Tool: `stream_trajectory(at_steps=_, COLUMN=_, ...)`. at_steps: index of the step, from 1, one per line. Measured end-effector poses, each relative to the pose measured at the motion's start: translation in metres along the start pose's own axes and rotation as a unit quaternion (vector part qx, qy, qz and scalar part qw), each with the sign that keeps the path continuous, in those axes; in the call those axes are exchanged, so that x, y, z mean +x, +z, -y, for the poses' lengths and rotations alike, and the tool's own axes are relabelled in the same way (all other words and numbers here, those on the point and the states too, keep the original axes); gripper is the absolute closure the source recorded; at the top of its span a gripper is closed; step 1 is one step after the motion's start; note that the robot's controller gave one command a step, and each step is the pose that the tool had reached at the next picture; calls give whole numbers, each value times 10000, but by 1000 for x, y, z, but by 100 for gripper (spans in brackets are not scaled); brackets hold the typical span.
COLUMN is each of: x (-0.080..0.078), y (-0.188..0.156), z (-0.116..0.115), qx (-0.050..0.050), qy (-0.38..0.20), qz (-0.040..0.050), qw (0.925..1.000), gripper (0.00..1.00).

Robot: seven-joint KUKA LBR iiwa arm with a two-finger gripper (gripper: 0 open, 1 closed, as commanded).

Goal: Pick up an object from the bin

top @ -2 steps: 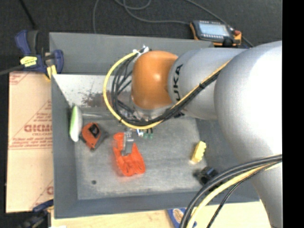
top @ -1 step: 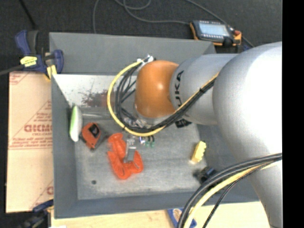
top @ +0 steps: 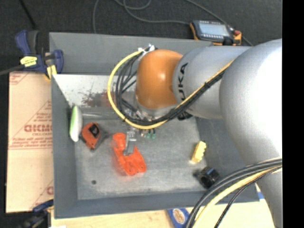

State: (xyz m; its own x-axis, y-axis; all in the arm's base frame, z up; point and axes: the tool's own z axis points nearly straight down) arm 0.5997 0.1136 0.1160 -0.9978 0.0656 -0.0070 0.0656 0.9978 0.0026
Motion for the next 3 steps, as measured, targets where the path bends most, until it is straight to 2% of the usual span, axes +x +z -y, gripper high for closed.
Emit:
stream_trajectory(at_steps=1, x=1, y=26, z=-12, qx=11, qy=-1265, qz=-4, qw=9920, gripper=0)
stream_trajectory(at_steps=2, x=11, y=41, z=-9, qx=24, qy=494, qz=-44, qw=9988, gripper=100)
stream_trajectory(at_steps=3, x=12, y=42, z=-9, qx=25, qy=685, qz=-41, qw=9976, gripper=100)
